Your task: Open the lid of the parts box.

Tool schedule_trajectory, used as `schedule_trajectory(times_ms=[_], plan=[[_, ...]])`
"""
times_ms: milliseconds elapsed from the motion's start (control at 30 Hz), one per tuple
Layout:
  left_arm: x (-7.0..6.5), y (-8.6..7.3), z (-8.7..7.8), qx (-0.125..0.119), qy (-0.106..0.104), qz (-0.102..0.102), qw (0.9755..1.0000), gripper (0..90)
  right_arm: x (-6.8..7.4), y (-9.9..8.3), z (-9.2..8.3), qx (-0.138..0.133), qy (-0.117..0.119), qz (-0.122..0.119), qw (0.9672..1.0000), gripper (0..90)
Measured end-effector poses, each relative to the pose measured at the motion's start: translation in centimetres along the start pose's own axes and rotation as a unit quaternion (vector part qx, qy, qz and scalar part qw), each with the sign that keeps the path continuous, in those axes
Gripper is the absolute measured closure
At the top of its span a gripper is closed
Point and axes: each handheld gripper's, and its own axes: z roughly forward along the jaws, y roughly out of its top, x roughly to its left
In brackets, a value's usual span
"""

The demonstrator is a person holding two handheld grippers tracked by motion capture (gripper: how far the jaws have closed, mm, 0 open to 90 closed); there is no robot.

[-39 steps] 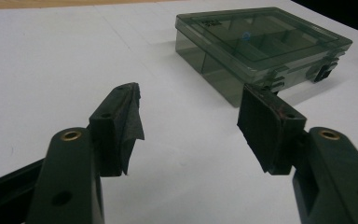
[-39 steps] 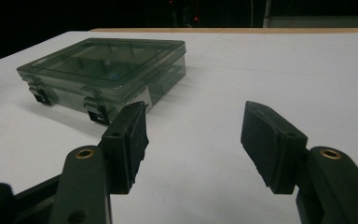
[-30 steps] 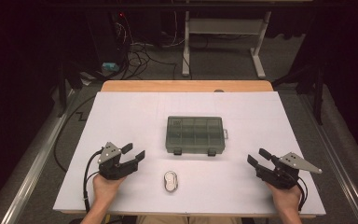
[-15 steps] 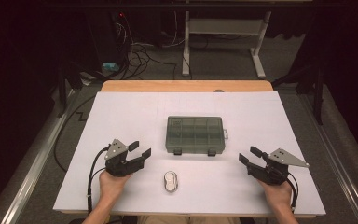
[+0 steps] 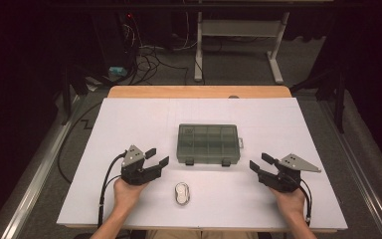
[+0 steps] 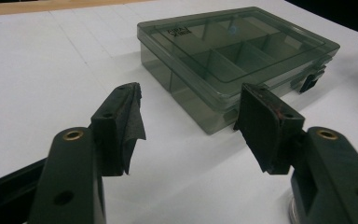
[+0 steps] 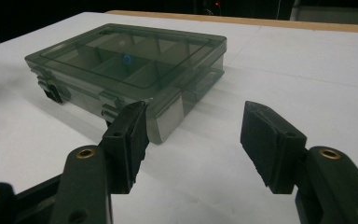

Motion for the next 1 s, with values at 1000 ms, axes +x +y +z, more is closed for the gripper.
schedule_trajectory(times_ms=[1000], plan=[[-1.3, 0.8, 3.4, 0.057, 0.018, -0.030, 0.9977, 47.7, 0.4, 1.9, 2.9, 0.085, 0.030, 0.003, 0.9959, 61.1]])
